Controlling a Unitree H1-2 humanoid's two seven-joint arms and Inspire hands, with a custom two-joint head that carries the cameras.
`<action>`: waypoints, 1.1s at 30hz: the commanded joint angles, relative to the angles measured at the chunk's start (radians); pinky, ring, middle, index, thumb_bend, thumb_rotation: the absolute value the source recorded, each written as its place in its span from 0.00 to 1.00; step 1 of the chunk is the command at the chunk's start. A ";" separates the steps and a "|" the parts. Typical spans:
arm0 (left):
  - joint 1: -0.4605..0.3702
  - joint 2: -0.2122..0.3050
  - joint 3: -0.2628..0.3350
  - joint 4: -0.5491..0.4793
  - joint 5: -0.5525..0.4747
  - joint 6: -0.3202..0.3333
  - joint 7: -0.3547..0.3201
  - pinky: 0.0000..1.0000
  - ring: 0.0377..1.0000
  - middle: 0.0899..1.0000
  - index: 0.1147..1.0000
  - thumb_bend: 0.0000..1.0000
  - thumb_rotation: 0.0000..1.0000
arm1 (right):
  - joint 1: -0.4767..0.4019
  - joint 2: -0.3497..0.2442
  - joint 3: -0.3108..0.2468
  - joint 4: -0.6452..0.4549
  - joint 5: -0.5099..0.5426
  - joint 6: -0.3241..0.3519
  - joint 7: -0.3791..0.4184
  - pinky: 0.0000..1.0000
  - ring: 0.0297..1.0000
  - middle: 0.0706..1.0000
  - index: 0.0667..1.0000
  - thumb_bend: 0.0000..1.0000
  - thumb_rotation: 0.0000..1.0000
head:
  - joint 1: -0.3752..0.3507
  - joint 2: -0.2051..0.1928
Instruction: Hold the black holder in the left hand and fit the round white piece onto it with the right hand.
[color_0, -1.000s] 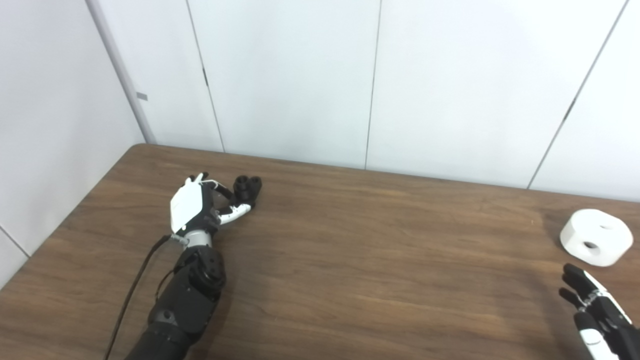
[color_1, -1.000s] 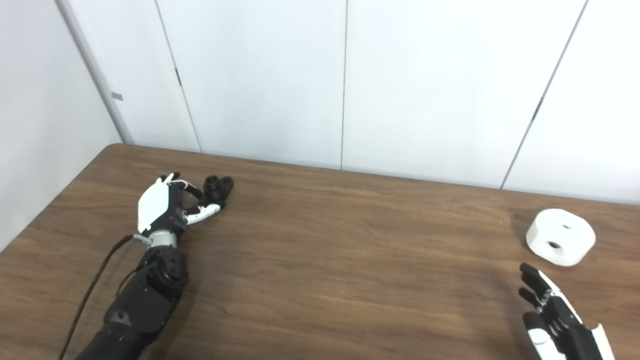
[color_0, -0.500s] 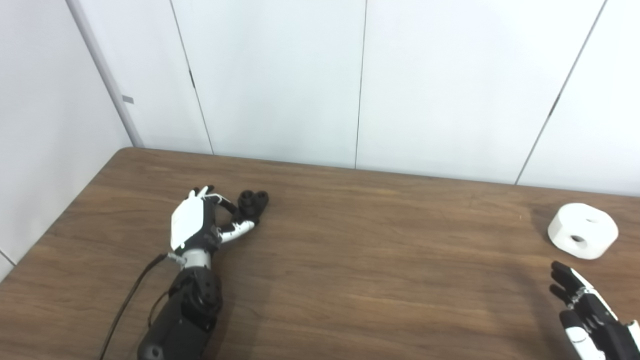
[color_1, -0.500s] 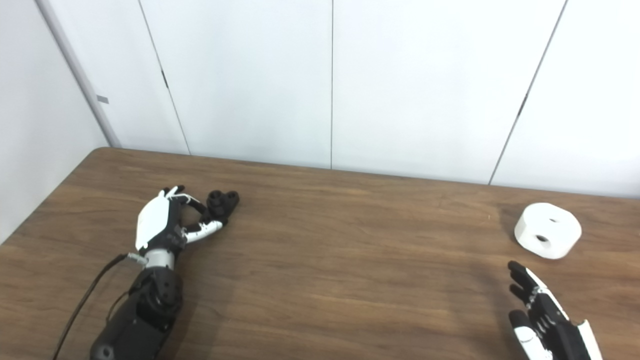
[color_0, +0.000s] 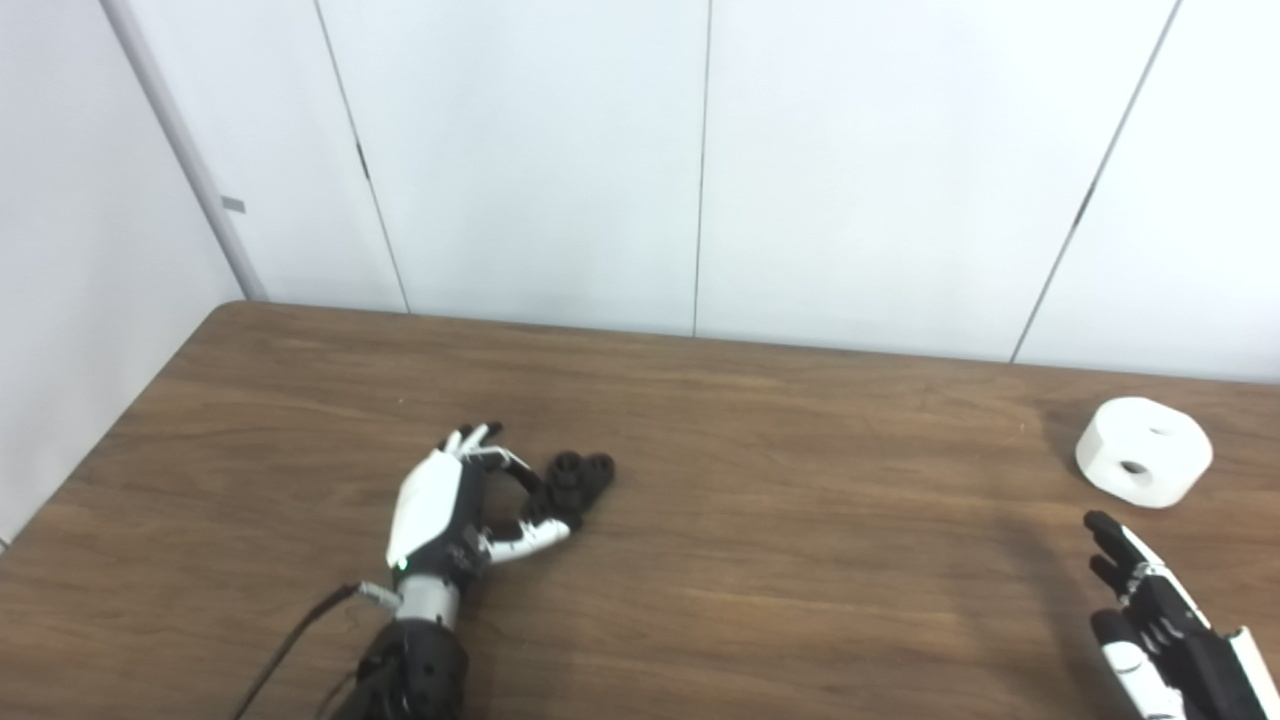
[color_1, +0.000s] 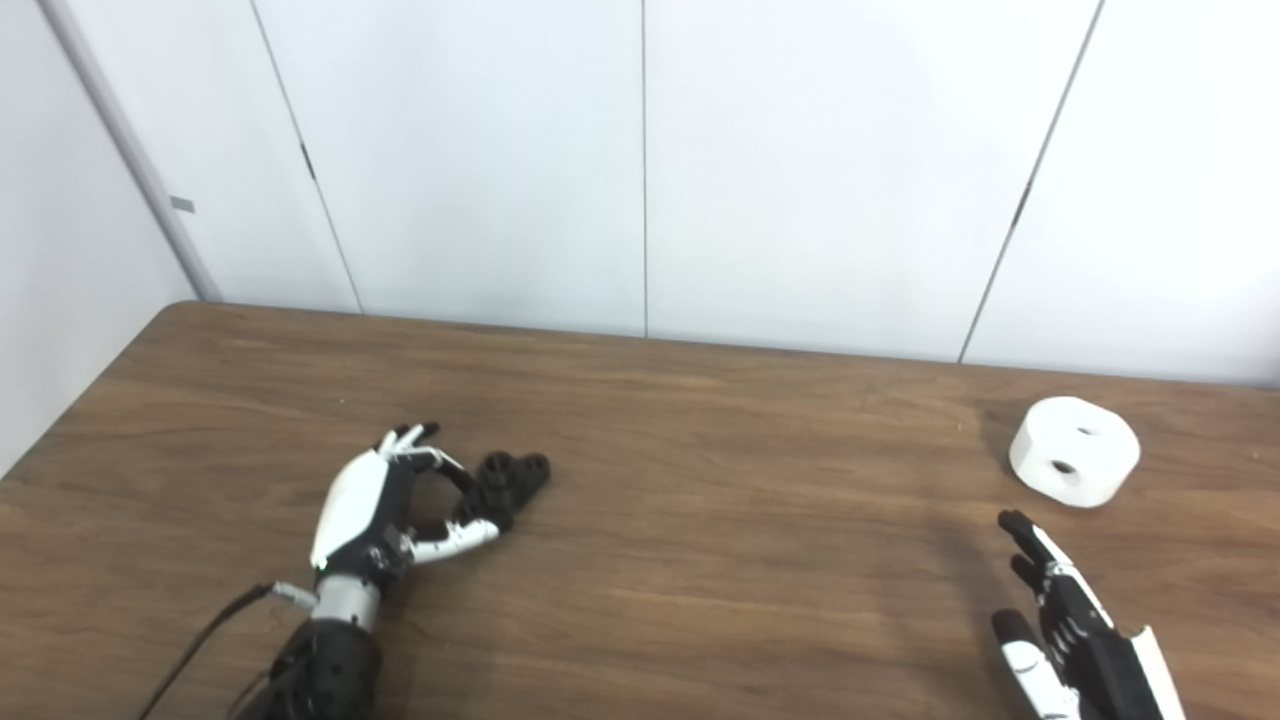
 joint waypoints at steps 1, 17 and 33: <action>0.013 -0.001 -0.011 -0.041 0.003 -0.047 -0.021 1.00 1.00 0.92 0.41 0.52 0.04 | 0.023 0.038 0.024 0.019 -0.007 -0.008 -0.014 0.96 0.97 0.95 0.89 0.11 0.59 | 0.001 0.001; 0.180 -0.030 -0.080 -0.233 0.038 -0.120 -0.152 1.00 1.00 0.93 0.41 0.52 0.04 | 0.015 0.092 0.037 -0.005 -0.091 0.006 -0.056 0.96 0.98 0.96 0.90 0.08 0.42 | -0.120 0.020; 0.198 -0.062 -0.119 -0.219 0.039 -0.165 -0.203 1.00 1.00 0.93 0.41 0.52 0.04 | -0.004 0.120 0.036 -0.003 -0.131 -0.001 -0.083 0.94 0.97 0.96 0.90 0.16 0.64 | -0.170 0.022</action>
